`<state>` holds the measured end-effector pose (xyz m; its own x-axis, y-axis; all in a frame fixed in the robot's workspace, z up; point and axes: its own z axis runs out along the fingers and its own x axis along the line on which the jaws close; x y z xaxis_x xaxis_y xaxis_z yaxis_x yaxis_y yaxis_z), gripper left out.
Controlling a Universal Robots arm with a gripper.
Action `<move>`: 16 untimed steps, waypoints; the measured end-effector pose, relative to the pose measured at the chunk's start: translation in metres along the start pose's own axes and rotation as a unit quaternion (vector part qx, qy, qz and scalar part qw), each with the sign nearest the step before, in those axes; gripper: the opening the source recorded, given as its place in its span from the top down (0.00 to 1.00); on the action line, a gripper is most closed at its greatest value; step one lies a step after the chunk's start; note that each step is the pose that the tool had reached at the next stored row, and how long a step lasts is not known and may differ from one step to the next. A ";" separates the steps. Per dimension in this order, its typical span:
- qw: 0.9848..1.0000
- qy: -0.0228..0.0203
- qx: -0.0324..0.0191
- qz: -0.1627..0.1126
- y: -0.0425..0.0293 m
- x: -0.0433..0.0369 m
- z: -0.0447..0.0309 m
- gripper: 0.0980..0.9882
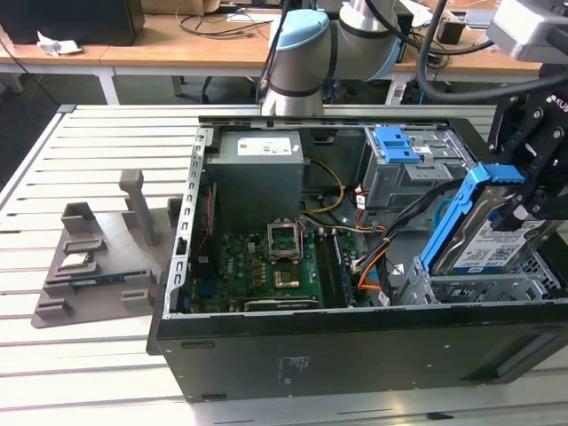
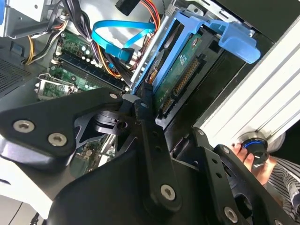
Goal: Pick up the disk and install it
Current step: 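Insert the disk into the insertion slot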
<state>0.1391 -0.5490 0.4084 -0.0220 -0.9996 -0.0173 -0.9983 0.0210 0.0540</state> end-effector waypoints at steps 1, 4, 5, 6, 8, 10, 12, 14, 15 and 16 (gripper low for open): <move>1.000 0.000 0.000 0.000 -0.0001 0.0001 0.0025 0.70; 1.000 0.000 0.000 0.000 -0.0005 0.0002 0.0095 0.70; 1.000 0.000 0.000 0.000 -0.0006 0.0002 0.0117 0.70; 1.000 0.000 0.000 0.000 -0.0008 0.0003 0.0145 0.70; 1.000 0.000 0.000 0.000 -0.0012 0.0004 0.0218 0.70; 1.000 0.000 0.000 0.000 -0.0014 0.0005 0.0260 0.70; 1.000 0.000 0.000 0.000 -0.0014 0.0005 0.0262 0.70; 1.000 0.000 0.000 0.000 -0.0014 0.0005 0.0263 0.69; 1.000 0.000 0.000 0.000 -0.0014 0.0005 0.0263 0.69; 1.000 0.000 0.000 0.000 -0.0014 0.0005 0.0264 0.62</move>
<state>0.1391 -0.5490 0.3819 -0.0220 -0.9996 -0.0175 -0.9983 0.0210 0.0540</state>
